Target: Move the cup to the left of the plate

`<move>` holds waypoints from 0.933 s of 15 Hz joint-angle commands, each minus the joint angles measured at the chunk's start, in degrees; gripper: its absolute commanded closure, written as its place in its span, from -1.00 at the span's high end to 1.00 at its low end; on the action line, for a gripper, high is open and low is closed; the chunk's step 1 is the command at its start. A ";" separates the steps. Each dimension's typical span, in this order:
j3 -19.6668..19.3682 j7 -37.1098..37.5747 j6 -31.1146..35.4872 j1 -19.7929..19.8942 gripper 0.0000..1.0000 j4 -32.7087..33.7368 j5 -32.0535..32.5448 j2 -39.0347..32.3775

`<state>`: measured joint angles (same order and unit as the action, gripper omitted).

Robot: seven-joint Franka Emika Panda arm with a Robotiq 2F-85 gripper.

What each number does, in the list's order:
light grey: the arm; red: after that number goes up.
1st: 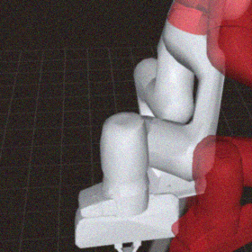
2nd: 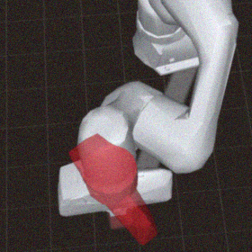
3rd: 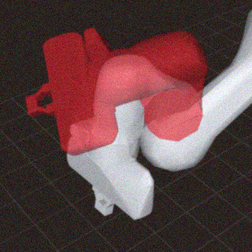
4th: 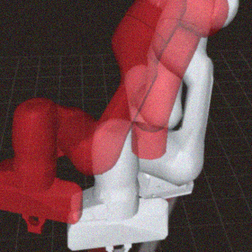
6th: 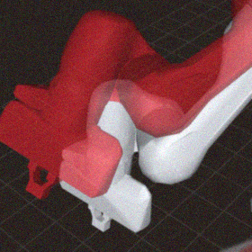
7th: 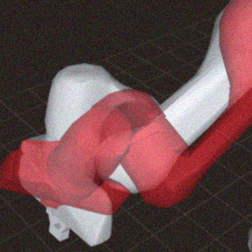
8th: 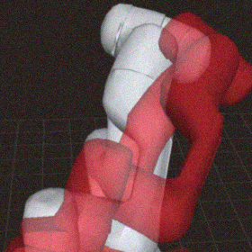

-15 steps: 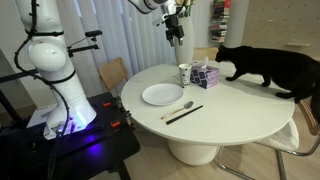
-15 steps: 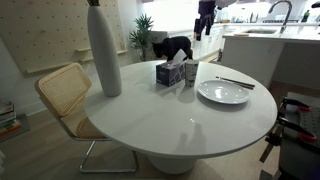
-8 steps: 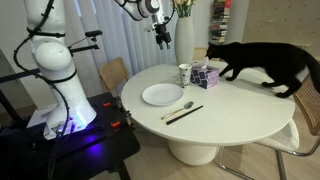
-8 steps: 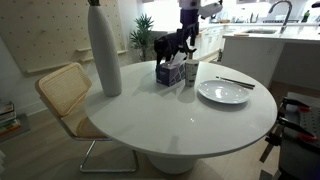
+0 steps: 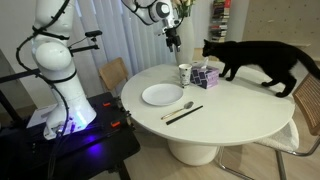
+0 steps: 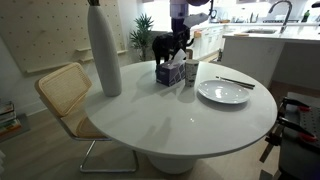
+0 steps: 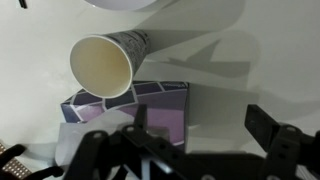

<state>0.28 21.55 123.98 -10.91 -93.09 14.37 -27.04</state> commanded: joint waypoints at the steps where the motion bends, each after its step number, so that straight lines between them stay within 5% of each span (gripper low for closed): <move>1: -1.65 -0.52 -2.10 0.47 1.00 7.35 -0.53 -5.23; 7: -3.09 1.11 -3.96 0.47 1.00 10.83 -1.47 -8.55; 14: -3.56 6.36 -5.94 0.12 1.00 6.59 -3.32 -5.45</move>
<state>-2.79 25.10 120.54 -10.11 -84.55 12.83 -34.94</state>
